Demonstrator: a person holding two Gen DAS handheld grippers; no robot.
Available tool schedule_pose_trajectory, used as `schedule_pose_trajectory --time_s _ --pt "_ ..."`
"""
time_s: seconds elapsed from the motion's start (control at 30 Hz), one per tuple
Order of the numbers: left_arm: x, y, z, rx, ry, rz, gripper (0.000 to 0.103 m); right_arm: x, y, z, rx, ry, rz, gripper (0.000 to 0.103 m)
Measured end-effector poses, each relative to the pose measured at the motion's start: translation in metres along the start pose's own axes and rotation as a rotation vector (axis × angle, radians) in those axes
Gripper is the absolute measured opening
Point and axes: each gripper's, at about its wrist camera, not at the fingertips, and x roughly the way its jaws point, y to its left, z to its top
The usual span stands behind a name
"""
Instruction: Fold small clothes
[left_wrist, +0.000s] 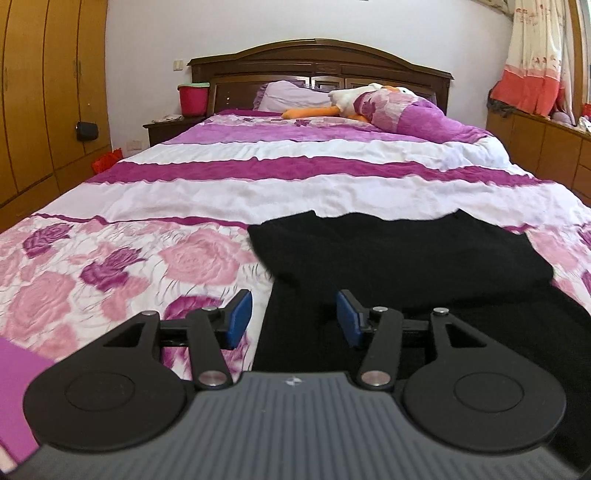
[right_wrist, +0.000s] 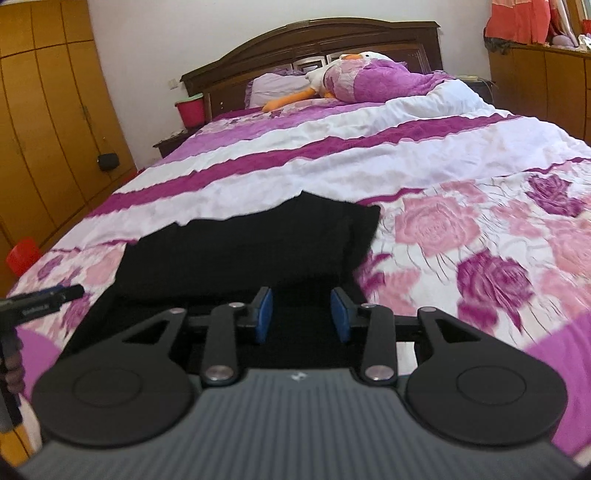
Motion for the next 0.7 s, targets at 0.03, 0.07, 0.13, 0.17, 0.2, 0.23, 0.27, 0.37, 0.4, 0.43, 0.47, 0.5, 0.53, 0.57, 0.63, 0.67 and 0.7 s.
schedule_pose_trajectory --time_s 0.03,0.07,0.13,0.17,0.2,0.23,0.27,0.37,0.4,0.43,0.47,0.5,0.53,0.57,0.63,0.67,0.7 --pt "-0.010 0.000 -0.004 0.006 0.005 0.002 0.057 -0.006 0.000 -0.005 0.000 0.004 -0.002 0.039" --pt "-0.016 0.000 -0.006 0.010 0.010 0.005 0.057 -0.013 0.000 -0.009 0.006 0.010 -0.002 0.039" --pt "-0.031 0.001 -0.013 0.013 0.029 0.020 0.057 -0.024 -0.001 -0.019 0.026 0.035 0.004 0.039" --pt "-0.039 0.001 -0.017 0.011 0.036 0.025 0.057 -0.029 -0.001 -0.024 0.033 0.045 0.008 0.039" --pt "-0.046 0.002 -0.022 0.005 0.045 0.029 0.057 -0.035 -0.002 -0.030 0.038 0.052 0.009 0.039" --pt "-0.053 0.004 -0.027 -0.006 0.052 0.032 0.057 -0.041 -0.002 -0.037 0.042 0.056 0.002 0.039" --pt "-0.060 0.006 -0.032 -0.016 0.058 0.032 0.057 -0.046 -0.002 -0.043 0.043 0.060 -0.007 0.039" --pt "-0.076 0.011 -0.048 -0.028 0.083 0.024 0.057 -0.058 -0.003 -0.059 0.049 0.071 -0.020 0.039" --pt "-0.080 0.012 -0.053 -0.030 0.088 0.025 0.057 -0.061 -0.003 -0.064 0.057 0.072 -0.023 0.039" --pt "-0.085 0.014 -0.059 -0.033 0.092 0.027 0.057 -0.064 -0.003 -0.069 0.066 0.071 -0.026 0.039" --pt "-0.090 0.016 -0.066 -0.039 0.098 0.027 0.057 -0.067 -0.004 -0.075 0.074 0.070 -0.028 0.039" --pt "-0.092 0.018 -0.071 -0.044 0.105 0.024 0.057 -0.069 -0.005 -0.080 0.079 0.072 -0.031 0.039" --pt "-0.093 0.021 -0.076 -0.051 0.116 0.020 0.057 -0.071 -0.006 -0.086 0.084 0.073 -0.037 0.039" --pt "-0.096 0.023 -0.083 -0.060 0.130 0.014 0.057 -0.073 -0.007 -0.091 0.089 0.074 -0.047 0.039" --pt "-0.096 0.027 -0.093 -0.077 0.153 0.005 0.057 -0.077 -0.008 -0.101 0.094 0.076 -0.069 0.039" --pt "-0.096 0.029 -0.098 -0.088 0.165 -0.005 0.057 -0.079 -0.009 -0.105 0.096 0.076 -0.078 0.039" --pt "-0.096 0.031 -0.105 -0.098 0.178 -0.021 0.057 -0.081 -0.011 -0.110 0.099 0.078 -0.087 0.039"
